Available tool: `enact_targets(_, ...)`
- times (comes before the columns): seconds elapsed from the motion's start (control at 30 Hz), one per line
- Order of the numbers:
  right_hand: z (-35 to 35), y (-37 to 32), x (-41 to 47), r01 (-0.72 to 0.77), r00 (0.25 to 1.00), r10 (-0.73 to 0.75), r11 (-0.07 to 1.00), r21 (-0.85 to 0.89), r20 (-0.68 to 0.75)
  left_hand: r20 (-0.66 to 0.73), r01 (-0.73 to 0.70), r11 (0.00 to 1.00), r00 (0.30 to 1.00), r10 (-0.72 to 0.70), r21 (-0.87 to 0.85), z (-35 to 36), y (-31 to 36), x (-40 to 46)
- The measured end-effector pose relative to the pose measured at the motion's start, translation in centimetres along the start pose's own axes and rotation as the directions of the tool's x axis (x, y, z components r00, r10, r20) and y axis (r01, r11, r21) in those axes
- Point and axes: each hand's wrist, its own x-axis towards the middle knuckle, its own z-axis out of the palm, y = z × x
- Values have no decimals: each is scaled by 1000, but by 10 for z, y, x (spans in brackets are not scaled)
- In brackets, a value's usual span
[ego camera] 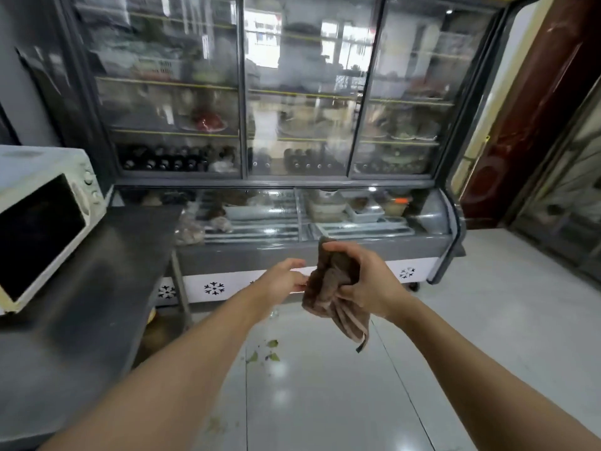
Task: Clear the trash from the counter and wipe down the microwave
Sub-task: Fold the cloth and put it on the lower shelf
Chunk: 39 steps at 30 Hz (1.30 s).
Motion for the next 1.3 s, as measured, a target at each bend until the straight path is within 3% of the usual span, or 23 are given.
enact_targets(0.23,-48,45,20,-42,997,16,927,372,73,29,-35,998,999,33,54,33,27,36)
enact_targets(0.43,-52,76,56,-189,980,110,776,601,166,-51,-89,988,995,84,-126,22,44,83)
enact_targets(0.53,-42,86,87,-172,985,158,804,569,76,-84,-93,987,993,83,-129,13,48,115)
enact_targets(0.67,-27,93,152,-144,972,206,903,405,-115,-109,-95,986,991,81,-137,-11,54,167)
enact_targets(0.8,-7,99,239,-128,958,187,957,260,-217,43,-104,983,993,112,-153,-54,62,229)
enact_targets(0.9,2,108,306,-143,969,199,935,324,-147,103,-61,994,992,70,-88,-94,70,280)
enact_targets(1.07,12,110,397,-138,986,165,858,496,-12,13,-59,996,998,58,73,-165,85,346)
enact_targets(1.17,27,110,437,-150,988,154,860,488,32,-65,-50,998,997,53,39,-196,90,368)
enact_targets(1.3,54,114,488,-196,979,157,897,396,127,-268,-45,991,963,10,-123,-229,90,388)
